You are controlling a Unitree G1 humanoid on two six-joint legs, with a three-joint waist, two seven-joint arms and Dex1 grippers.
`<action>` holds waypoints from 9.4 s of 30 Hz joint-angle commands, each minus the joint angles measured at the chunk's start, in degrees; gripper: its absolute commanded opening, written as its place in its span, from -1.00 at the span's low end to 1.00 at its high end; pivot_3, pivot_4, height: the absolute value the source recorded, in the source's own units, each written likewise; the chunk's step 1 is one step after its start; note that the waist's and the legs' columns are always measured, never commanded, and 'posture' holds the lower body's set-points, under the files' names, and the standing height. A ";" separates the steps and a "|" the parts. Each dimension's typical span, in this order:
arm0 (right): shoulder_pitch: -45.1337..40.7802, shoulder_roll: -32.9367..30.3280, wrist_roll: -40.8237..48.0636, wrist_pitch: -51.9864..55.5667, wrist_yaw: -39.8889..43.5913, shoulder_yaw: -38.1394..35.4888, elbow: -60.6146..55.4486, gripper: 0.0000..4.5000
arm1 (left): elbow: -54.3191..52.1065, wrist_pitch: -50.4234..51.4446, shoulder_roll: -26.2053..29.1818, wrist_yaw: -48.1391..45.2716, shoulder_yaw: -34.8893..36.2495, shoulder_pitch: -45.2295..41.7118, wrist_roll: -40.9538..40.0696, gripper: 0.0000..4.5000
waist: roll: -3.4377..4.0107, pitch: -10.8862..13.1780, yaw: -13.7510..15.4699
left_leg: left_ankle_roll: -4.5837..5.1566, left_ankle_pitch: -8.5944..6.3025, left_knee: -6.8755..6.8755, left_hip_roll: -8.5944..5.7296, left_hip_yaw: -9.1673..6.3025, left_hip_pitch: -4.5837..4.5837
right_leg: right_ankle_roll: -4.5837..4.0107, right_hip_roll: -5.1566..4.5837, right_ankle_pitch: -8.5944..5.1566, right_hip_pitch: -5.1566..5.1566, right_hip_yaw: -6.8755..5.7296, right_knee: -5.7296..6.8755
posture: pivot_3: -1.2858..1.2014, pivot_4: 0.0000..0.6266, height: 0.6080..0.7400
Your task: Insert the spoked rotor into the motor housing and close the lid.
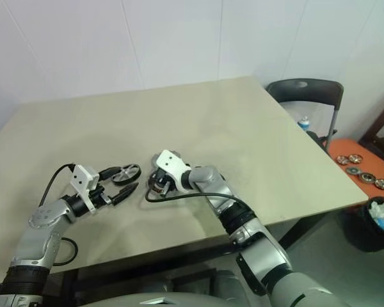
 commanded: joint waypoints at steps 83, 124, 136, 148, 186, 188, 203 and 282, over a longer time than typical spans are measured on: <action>-0.60 -2.28 5.14 -12.00 -3.83 -10.87 -4.54 -1.00 | 10.13 36.91 -24.61 36.10 16.55 -11.73 -33.21 0.43 | 0.07 0.18 2.60 | -0.26 0.06 0.16 0.06 -0.18 0.94 | -0.01 -0.06 -0.28 1.43 -0.37 -0.18 | 0.03 -1.00 1.00; 5.91 -9.47 14.99 -2.17 2.25 -15.97 -15.12 -1.00 | 5.72 54.47 -19.23 19.54 9.73 -14.12 -42.44 -0.43 | -0.10 0.30 0.23 | -0.13 0.07 0.03 0.09 0.03 -0.32 | 0.11 -0.10 -0.08 -0.07 -0.08 -0.15 | 0.03 -1.00 1.00; 5.65 -9.80 14.56 -2.80 2.45 -15.67 -14.52 -1.00 | 6.95 51.21 -19.08 19.60 10.98 -13.47 -39.76 -0.43 | -0.10 0.29 0.19 | -0.14 0.07 0.03 0.09 0.03 -0.28 | 0.11 -0.09 -0.09 -0.05 -0.08 -0.13 | 0.03 -1.00 1.00; 4.61 -10.16 13.85 -4.19 1.92 -16.15 -12.65 -1.00 | 5.29 53.54 -18.67 21.45 9.77 -10.52 -38.75 -0.03 | -0.09 0.28 0.06 | -0.13 0.07 0.01 0.10 0.06 -0.26 | 0.11 -0.09 -0.09 -0.05 -0.05 -0.13 | 0.03 -1.00 1.00; 4.61 -11.27 -0.56 5.57 6.14 5.35 -8.22 -1.00 | -4.00 23.94 -5.45 8.38 1.12 -15.34 -13.79 -0.07 | -0.25 0.18 0.16 | -0.10 0.05 -0.01 0.11 0.18 -0.12 | 0.08 -0.08 -0.06 0.04 0.03 -0.11 | 0.03 -1.00 1.00; 4.26 -9.97 0.61 2.74 4.78 2.78 -8.46 -1.00 | -3.75 23.59 -5.57 8.50 1.33 -15.19 -13.36 -0.07 | -0.26 0.17 0.14 | -0.10 0.05 0.01 0.11 0.18 -0.08 | 0.09 -0.08 -0.07 0.09 0.02 -0.11 | 0.03 -1.00 1.00; 11.79 -16.47 36.21 50.31 9.99 -18.19 -24.22 -0.92 | -4.75 21.35 -2.56 -2.55 -1.04 -12.53 -12.52 -0.09 | -0.25 0.26 0.33 | 0.06 -0.04 0.04 0.11 0.16 -0.44 | 0.08 -0.13 -0.05 -0.19 -0.01 -0.17 | 0.03 -1.00 1.00; 2.75 -8.35 -3.71 -9.83 -3.23 1.00 -19.21 -0.87 | 10.45 7.74 -4.28 5.78 -3.70 -19.87 3.03 -0.99 | 0.02 0.28 0.18 | -0.60 0.45 0.09 1.74 1.19 -1.07 | -0.36 -0.11 0.74 -0.19 -1.28 -0.87 | 0.03 -1.00 1.00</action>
